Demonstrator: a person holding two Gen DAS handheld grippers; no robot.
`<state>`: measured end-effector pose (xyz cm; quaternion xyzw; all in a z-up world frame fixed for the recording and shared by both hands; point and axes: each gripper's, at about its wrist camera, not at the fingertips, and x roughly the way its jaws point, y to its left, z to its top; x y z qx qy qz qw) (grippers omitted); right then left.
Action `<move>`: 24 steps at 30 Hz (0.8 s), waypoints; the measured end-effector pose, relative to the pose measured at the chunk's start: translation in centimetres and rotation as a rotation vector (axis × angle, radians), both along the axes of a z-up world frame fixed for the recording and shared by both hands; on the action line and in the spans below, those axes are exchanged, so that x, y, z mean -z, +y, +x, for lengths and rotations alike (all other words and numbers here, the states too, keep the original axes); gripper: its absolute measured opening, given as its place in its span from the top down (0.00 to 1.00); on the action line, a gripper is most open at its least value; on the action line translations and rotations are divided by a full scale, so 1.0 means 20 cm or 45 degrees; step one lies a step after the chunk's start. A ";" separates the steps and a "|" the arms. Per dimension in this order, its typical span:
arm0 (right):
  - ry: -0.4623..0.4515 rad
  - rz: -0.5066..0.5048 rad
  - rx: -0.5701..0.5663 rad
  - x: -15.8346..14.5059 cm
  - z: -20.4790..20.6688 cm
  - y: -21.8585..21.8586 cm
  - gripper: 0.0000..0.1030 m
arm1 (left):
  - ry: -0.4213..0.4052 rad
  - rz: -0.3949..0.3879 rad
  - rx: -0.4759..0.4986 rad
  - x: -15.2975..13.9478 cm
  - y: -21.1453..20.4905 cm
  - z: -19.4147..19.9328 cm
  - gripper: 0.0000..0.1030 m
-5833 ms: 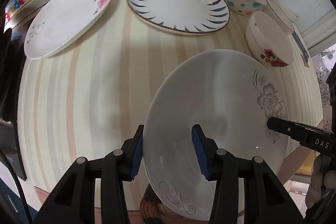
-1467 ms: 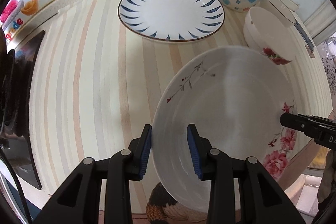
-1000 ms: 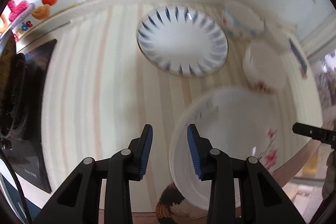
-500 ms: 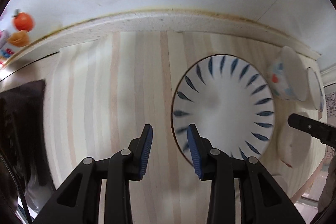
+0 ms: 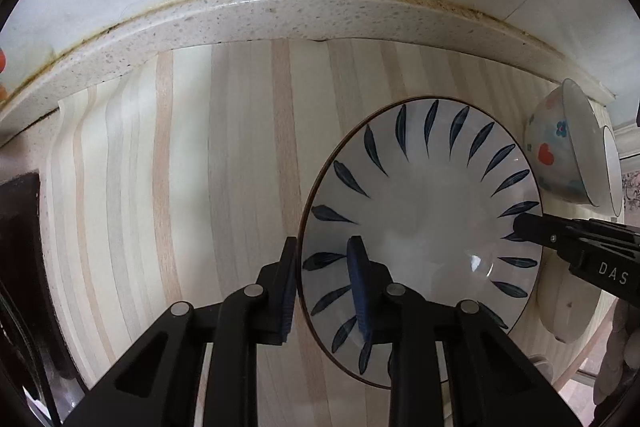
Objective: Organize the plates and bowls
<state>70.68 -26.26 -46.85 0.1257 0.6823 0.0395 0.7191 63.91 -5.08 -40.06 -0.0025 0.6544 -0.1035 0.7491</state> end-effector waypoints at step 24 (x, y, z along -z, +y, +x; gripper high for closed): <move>-0.007 0.045 -0.164 -0.36 -0.11 0.04 0.85 | -0.073 -0.008 -0.079 -0.36 0.02 -0.19 0.79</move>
